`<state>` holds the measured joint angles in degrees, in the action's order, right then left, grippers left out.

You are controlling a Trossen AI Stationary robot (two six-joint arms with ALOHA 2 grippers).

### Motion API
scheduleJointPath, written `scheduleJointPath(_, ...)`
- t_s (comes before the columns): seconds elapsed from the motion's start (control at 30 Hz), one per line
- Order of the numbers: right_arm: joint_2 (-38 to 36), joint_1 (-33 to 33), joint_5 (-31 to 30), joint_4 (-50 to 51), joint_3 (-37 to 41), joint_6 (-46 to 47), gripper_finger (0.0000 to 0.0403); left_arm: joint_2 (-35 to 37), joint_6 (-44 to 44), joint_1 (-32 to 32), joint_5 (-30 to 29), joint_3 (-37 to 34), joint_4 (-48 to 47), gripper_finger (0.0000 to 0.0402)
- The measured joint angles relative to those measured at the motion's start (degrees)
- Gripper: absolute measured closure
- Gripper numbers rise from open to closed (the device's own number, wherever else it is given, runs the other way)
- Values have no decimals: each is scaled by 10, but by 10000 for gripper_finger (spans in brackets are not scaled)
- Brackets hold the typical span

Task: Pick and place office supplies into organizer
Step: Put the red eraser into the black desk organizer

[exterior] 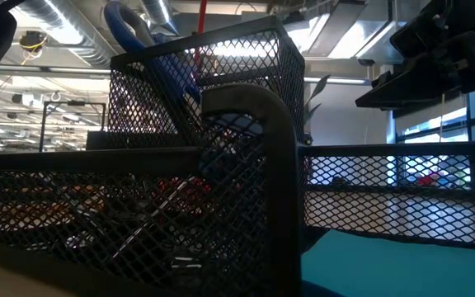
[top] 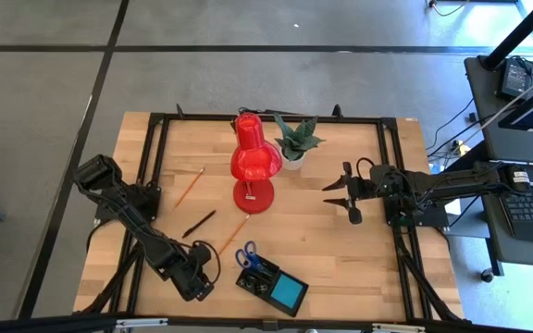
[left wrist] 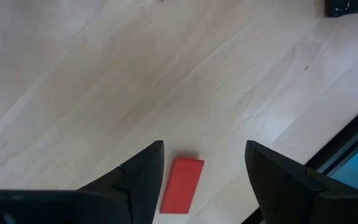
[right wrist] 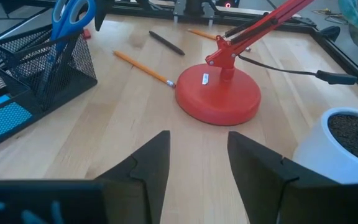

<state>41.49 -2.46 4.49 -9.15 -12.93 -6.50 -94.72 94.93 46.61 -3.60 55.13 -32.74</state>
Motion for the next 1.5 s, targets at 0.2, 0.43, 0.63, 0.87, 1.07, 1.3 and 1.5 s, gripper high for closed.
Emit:
scheduleJointPath(0.2,0,0,0,0,0,0,238,0,5,0,0,0,19,183)
scheduleJointPath(0.43,0,0,0,0,0,2,238,0,45,0,19,0,-6,183)
scheduleJointPath(0.63,0,0,0,0,0,2,238,-21,49,-3,22,21,-42,183)
scheduleJointPath(0.87,0,0,0,0,0,2,238,-88,35,-2,23,117,-160,184)
scheduleJointPath(1.07,0,0,0,0,0,2,238,-123,14,-1,50,132,-132,184)
scheduleJointPath(1.3,0,0,0,0,0,2,238,-124,22,12,56,132,-136,187)
scheduleJointPath(1.5,0,0,0,0,0,2,238,-124,38,24,59,132,-136,184)
